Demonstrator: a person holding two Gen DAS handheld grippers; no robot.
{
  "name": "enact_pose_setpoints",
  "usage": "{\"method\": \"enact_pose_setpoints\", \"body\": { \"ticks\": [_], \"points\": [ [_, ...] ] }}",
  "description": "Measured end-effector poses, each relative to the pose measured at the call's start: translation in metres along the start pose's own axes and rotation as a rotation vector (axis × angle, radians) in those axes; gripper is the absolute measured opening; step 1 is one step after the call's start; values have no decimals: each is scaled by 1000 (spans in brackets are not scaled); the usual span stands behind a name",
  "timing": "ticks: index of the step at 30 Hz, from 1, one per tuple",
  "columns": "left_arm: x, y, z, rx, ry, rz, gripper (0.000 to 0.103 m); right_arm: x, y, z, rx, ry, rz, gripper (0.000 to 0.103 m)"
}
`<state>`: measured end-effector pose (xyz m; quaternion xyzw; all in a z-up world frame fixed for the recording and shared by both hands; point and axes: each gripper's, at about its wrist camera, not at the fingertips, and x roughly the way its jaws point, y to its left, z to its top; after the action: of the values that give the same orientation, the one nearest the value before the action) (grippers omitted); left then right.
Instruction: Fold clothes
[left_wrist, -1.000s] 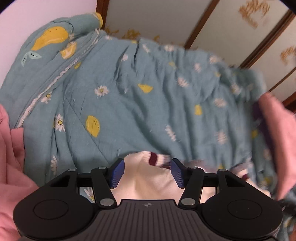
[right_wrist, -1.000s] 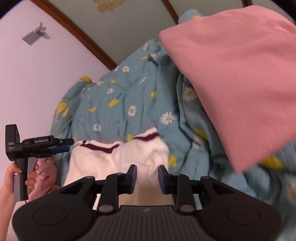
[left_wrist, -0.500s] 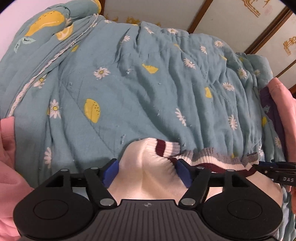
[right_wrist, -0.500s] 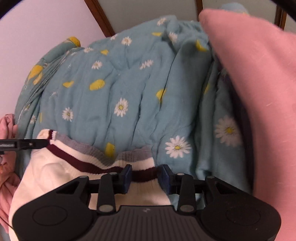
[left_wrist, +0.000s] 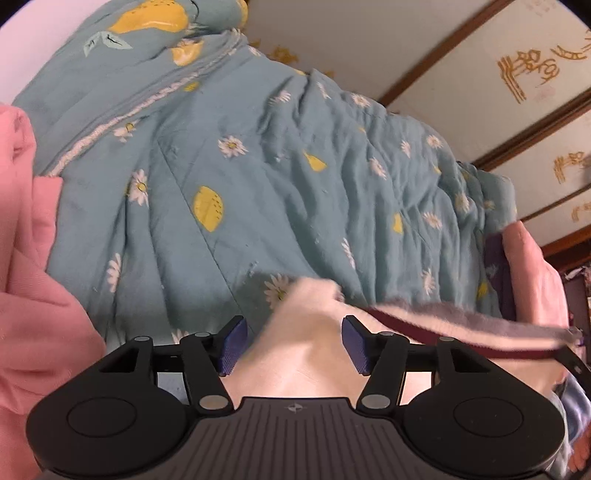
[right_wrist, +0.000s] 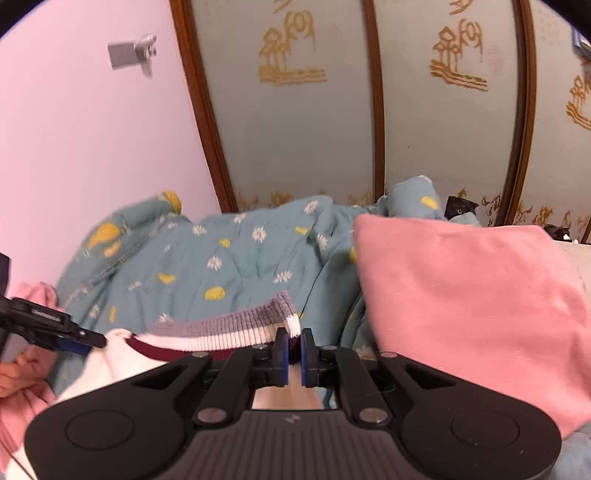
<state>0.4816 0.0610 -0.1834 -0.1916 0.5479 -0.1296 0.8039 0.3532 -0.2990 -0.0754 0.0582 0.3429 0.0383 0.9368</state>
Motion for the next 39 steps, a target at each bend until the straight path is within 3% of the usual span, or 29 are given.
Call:
{"method": "enact_pose_setpoints", "body": {
  "ticks": [7, 8, 9, 10, 14, 16, 18, 20, 22, 23, 24, 25, 26, 28, 30, 33, 39],
  "points": [
    [30, -18, 13, 67, 46, 3, 62, -10, -11, -15, 56, 41, 43, 5],
    [33, -21, 14, 83, 52, 4, 28, -8, -9, -17, 57, 40, 45, 5],
    [34, -27, 14, 121, 56, -9, 6, -6, -7, -18, 54, 41, 45, 5],
    [29, -36, 12, 180, 47, -1, 6, -5, -6, -19, 53, 40, 47, 5],
    [-22, -55, -4, 263, -125, 8, 6, -17, -4, -18, 60, -12, 61, 5],
    [-76, -60, -9, 244, -276, -68, 6, -29, 3, -3, 46, -102, 52, 5],
    [-127, -67, -8, 254, -447, -90, 5, -37, 10, 19, 38, -187, 40, 5],
    [-151, -72, 3, 261, -544, -68, 6, -40, 15, 39, 45, -251, 29, 5],
    [-149, -74, 20, 232, -568, -11, 16, -33, 22, 72, 35, -309, 11, 5],
    [-142, -71, 30, 201, -549, 11, 43, -25, 23, 85, 23, -310, -3, 6],
    [-115, -58, 56, 110, -459, 91, 71, -8, 23, 100, 23, -283, -27, 7],
    [-103, -49, 63, 60, -425, 138, 76, 16, 21, 112, 31, -233, -67, 13],
    [-91, -38, 69, 12, -384, 178, 72, 42, 20, 120, 40, -174, -112, 20],
    [-71, -5, 75, -116, -289, 234, 66, 65, 16, 121, 51, -105, -197, 23],
    [-80, 24, 55, -194, -302, 109, 68, 72, 9, 113, 63, -70, -234, 23],
    [-96, 37, 25, -142, -261, 83, 69, 50, -5, 79, 77, -59, -141, 28],
    [-130, 41, -51, -37, -187, -3, 73, -21, -22, -17, 140, 105, 69, 28]
  ]
}}
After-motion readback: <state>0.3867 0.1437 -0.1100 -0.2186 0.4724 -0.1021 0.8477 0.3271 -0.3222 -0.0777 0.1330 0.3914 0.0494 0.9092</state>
